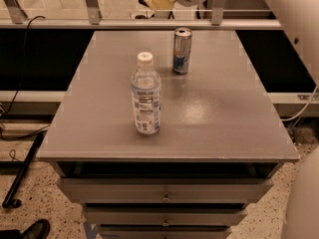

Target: Pick rxbar chocolate

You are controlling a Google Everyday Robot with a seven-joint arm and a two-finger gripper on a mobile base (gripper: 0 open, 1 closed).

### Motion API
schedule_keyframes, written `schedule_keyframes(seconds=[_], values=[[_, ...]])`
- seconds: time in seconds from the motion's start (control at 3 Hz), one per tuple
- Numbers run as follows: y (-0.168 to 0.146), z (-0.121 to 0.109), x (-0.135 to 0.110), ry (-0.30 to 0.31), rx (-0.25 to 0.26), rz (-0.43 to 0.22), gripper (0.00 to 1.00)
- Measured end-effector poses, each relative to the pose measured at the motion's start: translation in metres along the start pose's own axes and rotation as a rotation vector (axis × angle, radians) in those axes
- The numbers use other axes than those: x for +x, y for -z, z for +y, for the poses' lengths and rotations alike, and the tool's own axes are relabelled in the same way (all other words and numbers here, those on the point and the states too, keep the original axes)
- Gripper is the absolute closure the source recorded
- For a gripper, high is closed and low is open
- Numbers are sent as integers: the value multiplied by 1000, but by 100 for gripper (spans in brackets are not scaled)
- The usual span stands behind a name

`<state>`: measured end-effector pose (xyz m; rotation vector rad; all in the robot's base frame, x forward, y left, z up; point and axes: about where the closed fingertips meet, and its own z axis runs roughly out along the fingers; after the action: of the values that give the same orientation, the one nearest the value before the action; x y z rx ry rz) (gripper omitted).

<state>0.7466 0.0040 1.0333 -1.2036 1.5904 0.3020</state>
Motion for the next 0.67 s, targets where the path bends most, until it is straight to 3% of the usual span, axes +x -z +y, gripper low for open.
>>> schedule_keyframes(seconds=[0.33, 0.67], values=[[24, 4, 6, 10, -88, -62, 100], [27, 12, 3, 15, -133, -72, 100]])
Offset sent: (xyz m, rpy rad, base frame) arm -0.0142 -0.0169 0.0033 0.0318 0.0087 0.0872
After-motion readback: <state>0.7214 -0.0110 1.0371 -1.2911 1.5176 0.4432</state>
